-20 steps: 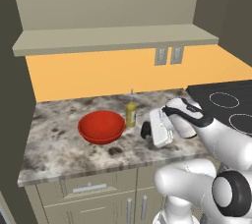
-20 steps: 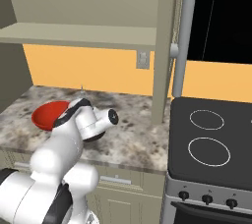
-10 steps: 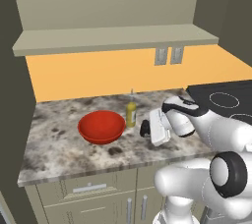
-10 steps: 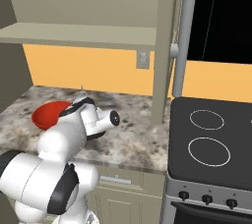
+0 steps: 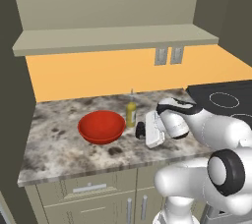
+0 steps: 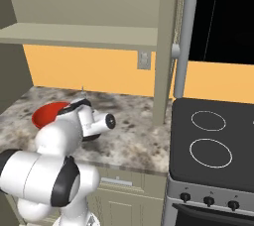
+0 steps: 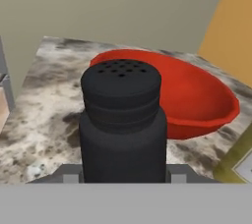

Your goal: Retrieve the bottle and the shaker from the cabinet and place them next to the mixing bowl on the counter. Then add garlic from the fridge to the mixing bowl.

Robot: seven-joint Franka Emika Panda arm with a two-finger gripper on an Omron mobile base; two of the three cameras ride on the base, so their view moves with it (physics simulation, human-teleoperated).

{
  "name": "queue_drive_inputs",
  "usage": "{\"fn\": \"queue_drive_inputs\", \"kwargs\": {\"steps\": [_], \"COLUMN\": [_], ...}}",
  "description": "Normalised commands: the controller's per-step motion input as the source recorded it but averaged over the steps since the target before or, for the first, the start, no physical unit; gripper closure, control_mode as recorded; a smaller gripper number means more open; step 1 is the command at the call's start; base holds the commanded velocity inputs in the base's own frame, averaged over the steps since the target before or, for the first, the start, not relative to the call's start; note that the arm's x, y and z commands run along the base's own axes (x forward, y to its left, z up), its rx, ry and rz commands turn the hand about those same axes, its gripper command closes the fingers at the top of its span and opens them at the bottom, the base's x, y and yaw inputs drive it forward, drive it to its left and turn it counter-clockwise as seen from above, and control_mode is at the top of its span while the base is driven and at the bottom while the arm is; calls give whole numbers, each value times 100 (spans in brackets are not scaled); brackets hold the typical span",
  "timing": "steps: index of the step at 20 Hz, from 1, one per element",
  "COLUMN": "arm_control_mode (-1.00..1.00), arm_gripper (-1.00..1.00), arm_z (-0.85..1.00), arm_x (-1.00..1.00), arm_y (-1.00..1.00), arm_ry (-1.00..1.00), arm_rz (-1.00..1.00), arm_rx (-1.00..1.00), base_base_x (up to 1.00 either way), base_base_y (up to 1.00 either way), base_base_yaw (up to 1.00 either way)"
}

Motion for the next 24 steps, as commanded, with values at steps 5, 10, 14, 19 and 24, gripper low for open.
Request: {"fn": "queue_drive_inputs", "kwargs": {"steps": [5,10,14,19,24], "arm_control_mode": [-100,-100,-100,-100,-100], "arm_gripper": [100,100,100,100,100], "arm_z": [-11,-15,-21,-17,-19], "arm_x": [9,16,20,13,0], "arm_y": [8,0,0,0,0], "arm_ry": [0,0,1,5,1], "arm_rz": [-2,-8,-13,-13,-7], "arm_rx": [0,0,0,1,6], "base_base_x": [0,0,0,0,0], "base_base_y": [0,0,0,0,0], "base_base_yaw": [0,0,0,0,0]}}
